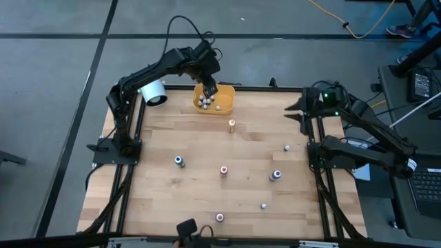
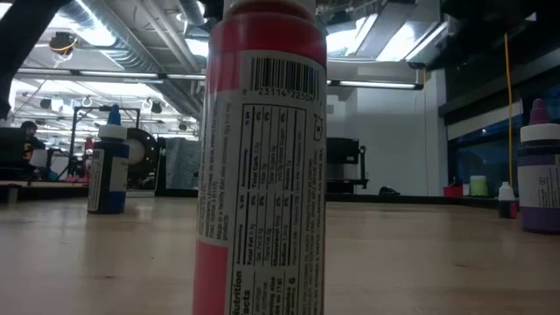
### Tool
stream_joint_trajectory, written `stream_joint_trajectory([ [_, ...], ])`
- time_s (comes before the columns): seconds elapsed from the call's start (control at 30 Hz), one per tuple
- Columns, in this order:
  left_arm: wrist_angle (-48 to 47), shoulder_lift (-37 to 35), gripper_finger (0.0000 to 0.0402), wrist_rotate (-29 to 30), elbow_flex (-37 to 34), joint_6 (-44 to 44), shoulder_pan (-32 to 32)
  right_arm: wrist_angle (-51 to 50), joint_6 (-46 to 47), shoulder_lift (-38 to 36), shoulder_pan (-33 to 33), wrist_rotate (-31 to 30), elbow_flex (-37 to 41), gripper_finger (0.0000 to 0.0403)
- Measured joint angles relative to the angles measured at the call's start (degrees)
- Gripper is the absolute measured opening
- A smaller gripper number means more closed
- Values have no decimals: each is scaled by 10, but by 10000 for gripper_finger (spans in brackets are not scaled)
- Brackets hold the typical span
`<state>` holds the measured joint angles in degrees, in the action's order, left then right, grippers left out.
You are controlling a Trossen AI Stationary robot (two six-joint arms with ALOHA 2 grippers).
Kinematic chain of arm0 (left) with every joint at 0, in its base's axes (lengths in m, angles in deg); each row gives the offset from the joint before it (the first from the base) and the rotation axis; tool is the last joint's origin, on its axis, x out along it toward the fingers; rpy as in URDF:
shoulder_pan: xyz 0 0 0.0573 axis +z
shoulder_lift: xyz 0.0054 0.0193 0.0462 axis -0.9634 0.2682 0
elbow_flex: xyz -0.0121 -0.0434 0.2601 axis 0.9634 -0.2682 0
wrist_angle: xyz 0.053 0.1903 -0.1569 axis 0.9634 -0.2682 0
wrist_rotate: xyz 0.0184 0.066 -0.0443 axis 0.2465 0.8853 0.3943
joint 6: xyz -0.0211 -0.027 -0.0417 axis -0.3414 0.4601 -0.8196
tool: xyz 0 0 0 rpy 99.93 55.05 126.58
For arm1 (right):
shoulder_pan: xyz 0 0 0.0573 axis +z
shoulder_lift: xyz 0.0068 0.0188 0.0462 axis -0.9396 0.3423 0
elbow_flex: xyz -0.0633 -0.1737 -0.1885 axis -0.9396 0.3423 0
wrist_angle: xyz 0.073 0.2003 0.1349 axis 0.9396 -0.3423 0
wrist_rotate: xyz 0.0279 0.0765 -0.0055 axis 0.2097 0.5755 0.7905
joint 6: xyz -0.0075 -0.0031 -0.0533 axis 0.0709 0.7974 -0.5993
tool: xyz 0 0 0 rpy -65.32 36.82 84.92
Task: Pick & Place food coloring
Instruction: Put the red food coloring bottle into the yellow bin
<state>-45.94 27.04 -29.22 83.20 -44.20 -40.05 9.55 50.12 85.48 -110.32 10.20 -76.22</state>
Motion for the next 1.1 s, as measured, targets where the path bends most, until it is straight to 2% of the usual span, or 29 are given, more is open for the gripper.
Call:
stream_joint_trajectory([
  [0.17, -17, 0, 172, 29, 0, -6, -30, -91, 34, -3, 6, -3, 0, 162],
  [0.3, -18, 0, 167, 29, 0, 4, -52, -130, 148, -7, 6, -25, 12, 210],
  [0.43, -24, 0, 164, 28, 0, 9, -62, -117, 266, -69, 6, -49, 85, 237],
  [0.5, -31, 0, 164, 29, 0, 14, -63, -105, 314, -116, 6, -52, 118, 239],
  [0.67, -34, 0, 166, 28, 0, 34, -63, -78, 453, -215, 7, -152, 90, 234],
  [0.8, -32, 1, 166, 27, 0, 45, -58, -82, 505, -254, 7, -196, 85, 226],
  [1.0, -29, 1, 163, 8, 0, 49, -45, -126, 543, -251, 7, -204, 86, 214],
  [1.1, -29, 1, 161, 0, 0, 51, -40, -129, 572, -257, 7, -184, 100, 210],
])
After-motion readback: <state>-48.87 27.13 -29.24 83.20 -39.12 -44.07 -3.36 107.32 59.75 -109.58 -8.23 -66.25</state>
